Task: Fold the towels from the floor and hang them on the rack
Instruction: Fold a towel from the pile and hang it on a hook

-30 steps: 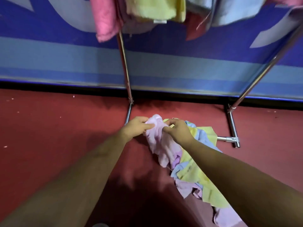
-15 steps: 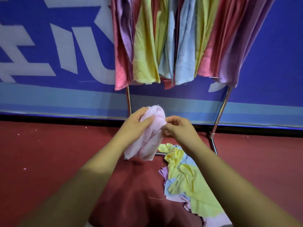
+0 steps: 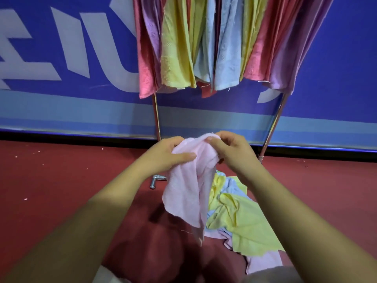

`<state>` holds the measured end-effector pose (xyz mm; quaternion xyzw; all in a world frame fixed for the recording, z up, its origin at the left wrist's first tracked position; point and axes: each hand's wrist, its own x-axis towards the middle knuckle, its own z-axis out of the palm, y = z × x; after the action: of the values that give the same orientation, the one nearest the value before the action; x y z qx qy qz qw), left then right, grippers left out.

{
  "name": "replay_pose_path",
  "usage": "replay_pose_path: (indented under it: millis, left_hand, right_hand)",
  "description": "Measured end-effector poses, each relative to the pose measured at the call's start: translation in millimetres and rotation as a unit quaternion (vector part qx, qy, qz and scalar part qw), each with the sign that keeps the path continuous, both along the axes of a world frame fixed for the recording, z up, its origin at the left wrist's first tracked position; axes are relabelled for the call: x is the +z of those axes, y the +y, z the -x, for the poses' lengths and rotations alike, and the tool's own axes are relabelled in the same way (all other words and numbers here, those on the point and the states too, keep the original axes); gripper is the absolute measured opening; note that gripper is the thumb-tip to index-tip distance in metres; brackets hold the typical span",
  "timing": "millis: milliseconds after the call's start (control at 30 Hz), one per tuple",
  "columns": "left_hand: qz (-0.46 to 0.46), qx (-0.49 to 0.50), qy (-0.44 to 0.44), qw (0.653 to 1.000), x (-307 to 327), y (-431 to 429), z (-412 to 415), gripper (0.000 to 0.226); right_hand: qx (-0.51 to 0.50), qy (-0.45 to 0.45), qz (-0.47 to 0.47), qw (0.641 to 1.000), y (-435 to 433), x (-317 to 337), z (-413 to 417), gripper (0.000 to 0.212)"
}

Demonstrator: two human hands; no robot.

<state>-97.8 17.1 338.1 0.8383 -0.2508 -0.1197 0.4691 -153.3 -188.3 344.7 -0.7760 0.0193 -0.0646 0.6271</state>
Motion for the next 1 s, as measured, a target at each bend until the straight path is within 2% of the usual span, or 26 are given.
replay_pose_path:
  millis: [100,167,200,267,333,400,467,500,600,667,700,767,867,933,1000]
  left_hand:
    - [-0.137,-0.029,0.048,0.989,0,16,-8,0.024]
    - [-0.163,-0.030,0.040,0.985,-1,26,-13,0.019]
    - [-0.125,-0.020,0.040,0.991,-1,29,-15,0.021]
    - [0.009,0.003,0.062,0.998,2,29,-15,0.019]
    - [0.108,0.017,0.086,0.990,6,22,-15,0.021]
    - [0.154,0.011,0.101,0.983,10,14,-13,0.033]
    - [0.151,-0.014,0.102,0.983,12,10,-10,0.040]
    - [0.136,-0.026,0.100,0.985,13,9,-10,0.039]
    - [0.098,-0.066,0.086,0.989,15,5,-7,0.026]
    - [0.077,-0.073,0.073,0.992,14,6,-9,0.019]
    - [0.064,-0.066,0.064,0.994,13,8,-11,0.018]
    - [0.044,-0.035,0.076,0.996,9,15,-17,0.021]
    - [-0.009,0.025,0.059,0.998,2,29,-26,0.029]
    - [0.085,0.048,0.091,0.991,0,30,-26,0.026]
    - [0.230,0.074,0.156,0.958,5,24,-21,0.021]
  right_hand:
    - [-0.072,-0.004,-0.033,0.997,-5,3,-7,0.027]
    - [-0.112,0.003,-0.039,0.993,-11,3,-11,0.028]
    - [-0.117,0.009,-0.022,0.993,-15,2,-14,0.029]
    - [-0.091,0.028,0.029,0.995,-22,-1,-16,0.035]
    - [-0.038,0.050,0.079,0.995,-23,-4,-16,0.038]
    - [0.018,0.070,0.130,0.989,-20,-4,-14,0.031]
    - [0.083,0.079,0.154,0.981,-11,-1,-12,0.018]
    - [0.118,0.079,0.124,0.982,-5,2,-10,0.012]
    - [0.172,0.086,-0.028,0.981,14,6,-9,0.028]
    - [0.170,0.053,0.011,0.984,21,3,-9,0.017]
    - [0.155,0.040,0.047,0.986,23,2,-9,0.009]
    - [0.090,0.035,0.060,0.994,21,-2,-14,0.016]
    - [-0.006,0.028,-0.062,0.998,11,-1,-20,0.014]
    - [-0.025,0.033,-0.084,0.996,6,-1,-22,0.016]
    - [0.001,0.060,-0.056,0.997,5,-3,-22,0.016]
